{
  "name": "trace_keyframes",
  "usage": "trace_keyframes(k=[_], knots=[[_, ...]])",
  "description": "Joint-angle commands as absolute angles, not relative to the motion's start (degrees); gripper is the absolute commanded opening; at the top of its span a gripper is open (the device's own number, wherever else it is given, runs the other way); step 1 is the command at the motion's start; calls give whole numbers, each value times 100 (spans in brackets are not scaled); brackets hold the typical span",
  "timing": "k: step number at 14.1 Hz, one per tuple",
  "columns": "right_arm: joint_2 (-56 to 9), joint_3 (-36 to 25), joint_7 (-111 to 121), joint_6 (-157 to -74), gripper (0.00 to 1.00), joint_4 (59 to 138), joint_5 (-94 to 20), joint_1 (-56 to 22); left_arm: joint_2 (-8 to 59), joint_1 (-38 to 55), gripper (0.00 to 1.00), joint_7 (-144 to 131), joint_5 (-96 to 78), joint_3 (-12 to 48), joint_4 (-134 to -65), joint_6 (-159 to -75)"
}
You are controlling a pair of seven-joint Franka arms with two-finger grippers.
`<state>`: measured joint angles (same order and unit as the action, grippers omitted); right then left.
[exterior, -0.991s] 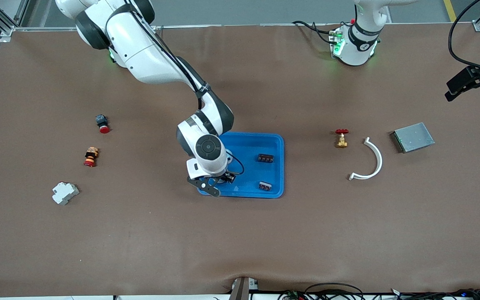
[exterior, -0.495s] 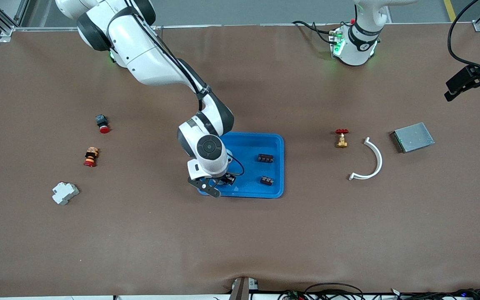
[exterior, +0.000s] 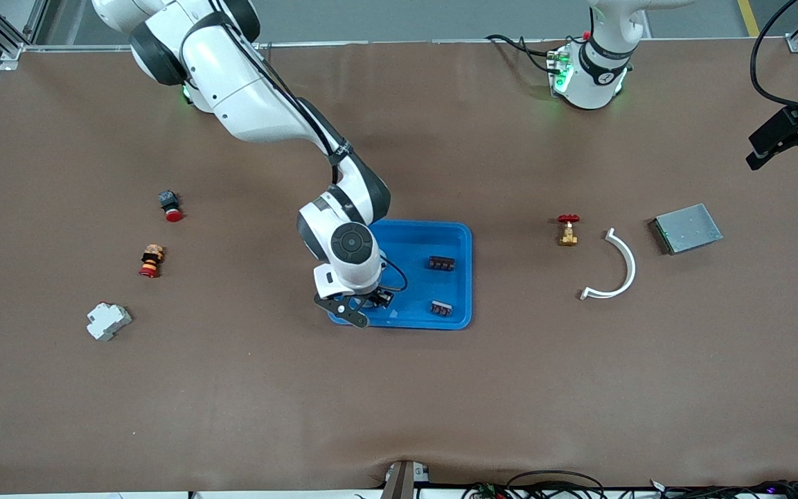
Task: Place electrolytic capacitor and blue bell in tray
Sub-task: 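Carry the second bell with the right gripper and lower it into the tray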
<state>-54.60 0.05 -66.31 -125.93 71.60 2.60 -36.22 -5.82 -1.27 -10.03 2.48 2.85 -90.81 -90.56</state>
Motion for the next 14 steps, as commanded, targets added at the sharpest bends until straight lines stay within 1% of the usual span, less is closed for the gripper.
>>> trace_keyframes(k=[1,3,7,9,10,12,14], knots=[[-5564,-26,-6741,-12507,100,6970,509,-3674,-448,-123,100,-844,176,272,-8930,-8861],[-5511,-26,-6689,-12472,100,6970,510,-3656,-448,-132,100,-800,185,272,-8921,-8816],[-5248,44,-6557,-11814,100,6952,466,-3639,-475,-123,100,-809,193,272,-8947,-8658],[-5072,96,-6470,-11288,100,6822,396,-3595,-466,-132,100,-809,193,281,-8947,-8666],[-5054,288,-6382,-11007,100,6638,335,-3516,-466,-123,100,-809,193,281,-8947,-8683],[-4931,500,-6241,-10321,100,6286,133,-3166,-475,-132,100,-809,202,281,-8947,-8684],[-4765,606,-5934,-9942,100,6214,53,-2832,-492,-123,100,-809,202,281,-8947,-8649]])
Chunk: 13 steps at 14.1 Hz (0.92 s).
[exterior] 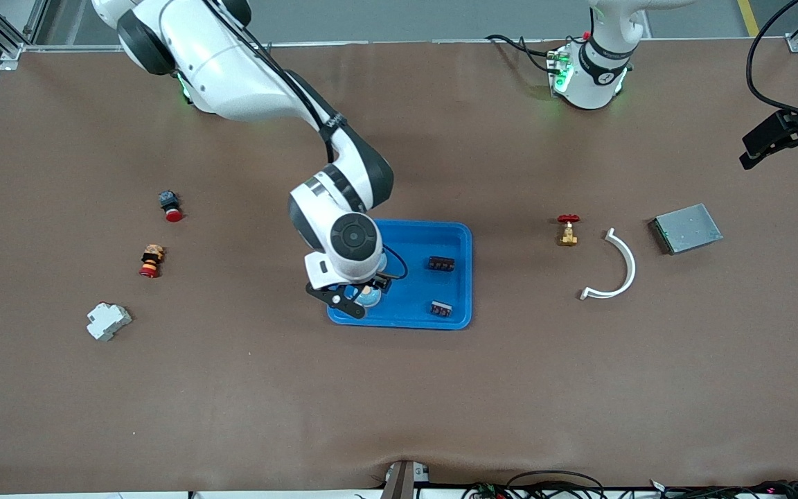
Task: Place electrolytic capacitor and blue bell in tray
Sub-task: 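Open the right gripper and withdraw it from the tray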
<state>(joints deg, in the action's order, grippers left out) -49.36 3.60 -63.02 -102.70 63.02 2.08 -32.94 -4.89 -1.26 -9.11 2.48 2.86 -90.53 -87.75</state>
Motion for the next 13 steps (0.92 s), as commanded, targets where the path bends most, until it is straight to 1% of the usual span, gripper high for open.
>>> trace_keyframes(k=[1,4,7,9,13], knots=[[-4668,598,-5750,-9914,100,6214,35,-2726,-483,-132,100,-809,193,273,-8947,-8648],[-4334,519,-5073,-9914,100,6284,122,-2462,-475,-150,100,-800,185,272,-8930,-8648],[-4211,527,-3241,-9712,100,6302,123,-1804,-448,-141,100,-800,185,272,-9044,-8622],[-4009,519,-2534,-9712,100,6511,149,-1391,-440,-132,100,-791,202,272,-9053,-8587],[-3596,519,-1602,-9756,100,7039,299,-836,-413,-114,100,-791,176,281,-9026,-8596]])
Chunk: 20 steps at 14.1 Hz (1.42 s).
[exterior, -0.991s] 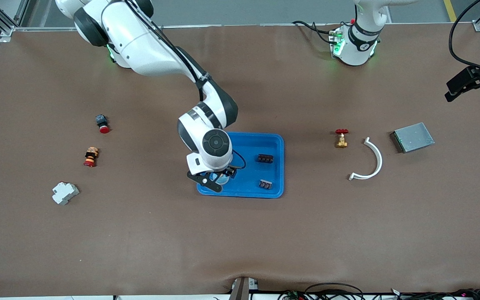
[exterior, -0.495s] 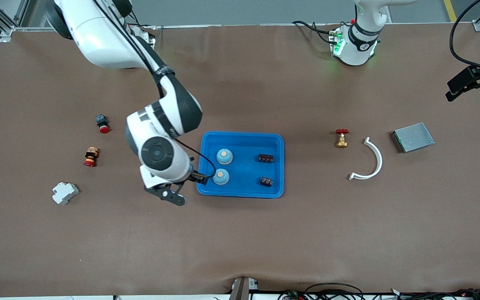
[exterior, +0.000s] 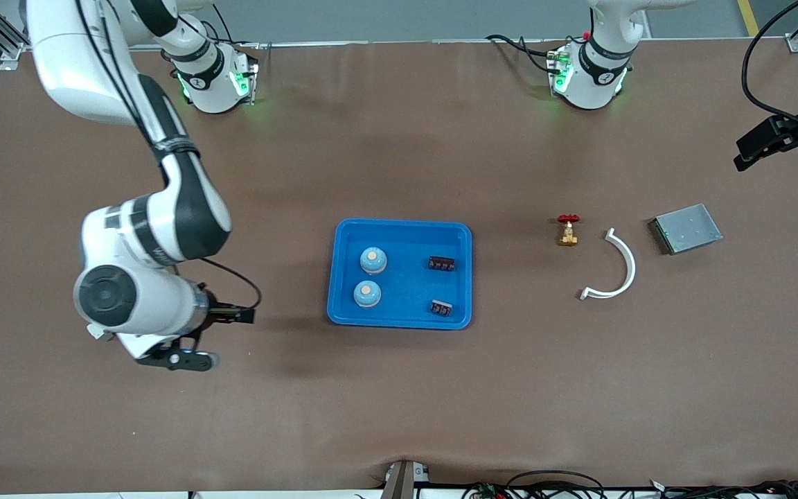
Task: Place electrolytic capacitor and blue bell in tray
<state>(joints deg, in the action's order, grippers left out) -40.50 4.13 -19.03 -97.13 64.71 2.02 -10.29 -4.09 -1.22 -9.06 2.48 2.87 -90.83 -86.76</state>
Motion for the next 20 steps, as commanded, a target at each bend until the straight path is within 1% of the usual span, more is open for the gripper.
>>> trace_keyframes(k=[1,7,10,20], knots=[[-3490,519,-1417,-9773,100,7153,299,-722,-422,-114,100,-791,167,281,-9026,-8596],[-2849,527,-160,-10099,100,7988,290,87,-501,-132,100,-773,141,570,-9096,-8587],[-2515,536,262,-10186,100,8322,281,430,-527,-158,100,-774,149,606,-9097,-8631],[-1258,510,220,-10248,100,9078,281,483,-527,-176,100,-747,149,606,-9088,-8736]])
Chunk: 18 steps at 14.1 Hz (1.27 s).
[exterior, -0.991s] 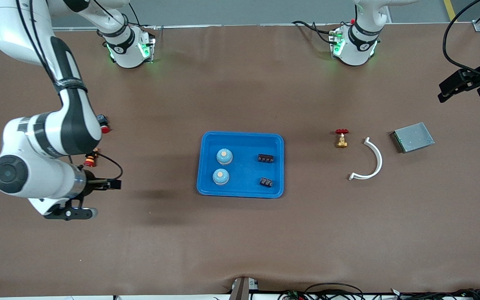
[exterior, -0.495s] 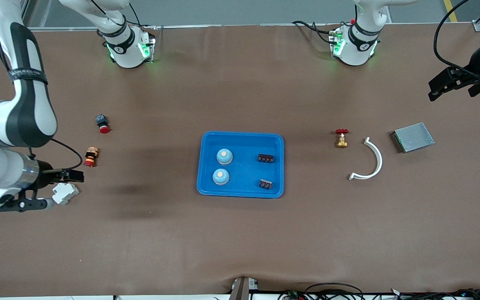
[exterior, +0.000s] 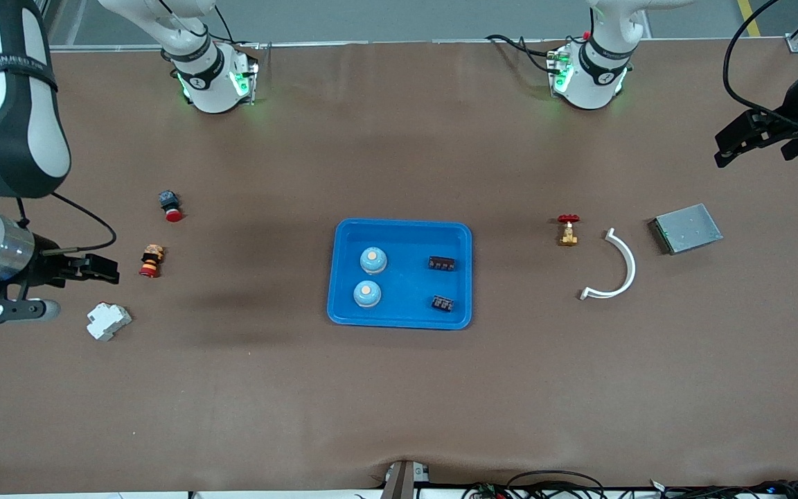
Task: Place electrolytic capacitor and blue bell in tray
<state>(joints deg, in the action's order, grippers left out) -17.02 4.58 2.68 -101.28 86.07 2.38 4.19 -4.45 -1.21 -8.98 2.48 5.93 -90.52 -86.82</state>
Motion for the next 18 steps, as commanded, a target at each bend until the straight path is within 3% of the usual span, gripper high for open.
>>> trace_keyframes(k=[1,18], knots=[[-1161,501,185,-10257,100,9123,281,475,-527,-176,100,-738,149,606,-9088,-8736],[-360,378,-97,-10037,100,9413,281,439,-527,-176,100,-729,167,589,-9062,-8771]])
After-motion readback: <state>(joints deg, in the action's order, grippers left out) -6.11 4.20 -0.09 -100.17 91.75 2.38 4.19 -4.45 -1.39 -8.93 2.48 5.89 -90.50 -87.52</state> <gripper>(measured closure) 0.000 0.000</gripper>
